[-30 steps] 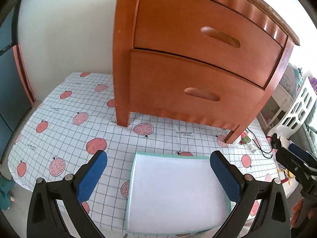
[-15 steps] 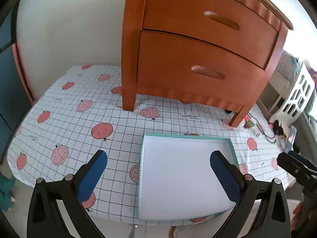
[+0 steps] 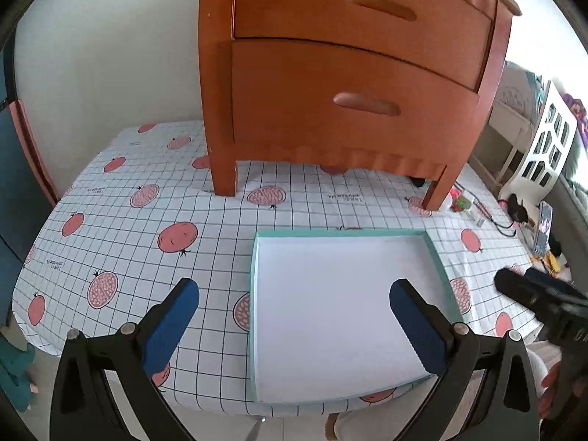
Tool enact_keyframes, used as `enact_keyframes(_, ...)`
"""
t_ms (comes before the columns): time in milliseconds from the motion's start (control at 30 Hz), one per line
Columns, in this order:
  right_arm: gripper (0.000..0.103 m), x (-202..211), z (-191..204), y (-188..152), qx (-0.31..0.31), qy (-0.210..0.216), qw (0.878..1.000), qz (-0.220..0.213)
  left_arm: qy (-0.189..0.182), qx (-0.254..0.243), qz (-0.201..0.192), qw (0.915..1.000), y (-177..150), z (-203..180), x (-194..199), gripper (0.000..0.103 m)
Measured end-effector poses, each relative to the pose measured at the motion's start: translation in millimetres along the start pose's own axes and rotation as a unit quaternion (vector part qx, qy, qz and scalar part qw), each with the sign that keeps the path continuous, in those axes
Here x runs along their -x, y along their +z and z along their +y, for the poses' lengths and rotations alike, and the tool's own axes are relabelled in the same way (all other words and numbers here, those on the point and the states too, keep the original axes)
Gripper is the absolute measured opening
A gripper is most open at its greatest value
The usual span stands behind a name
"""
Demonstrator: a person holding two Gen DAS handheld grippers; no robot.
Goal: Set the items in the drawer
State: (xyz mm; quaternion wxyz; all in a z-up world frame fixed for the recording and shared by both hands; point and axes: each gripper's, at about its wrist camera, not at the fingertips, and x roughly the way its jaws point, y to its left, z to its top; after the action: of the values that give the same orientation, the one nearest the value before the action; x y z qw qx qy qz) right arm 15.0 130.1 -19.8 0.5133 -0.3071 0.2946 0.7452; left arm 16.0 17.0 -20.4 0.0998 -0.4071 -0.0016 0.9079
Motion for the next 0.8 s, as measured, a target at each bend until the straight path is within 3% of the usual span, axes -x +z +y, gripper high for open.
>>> enact_keyframes(800,0.103,0.2,2.9,-4.5,0.007,-0.022,1.000,-0.016,-0.005,-0.007,0.003,1.0000,-4.2,-5.5,-5.3,0.103)
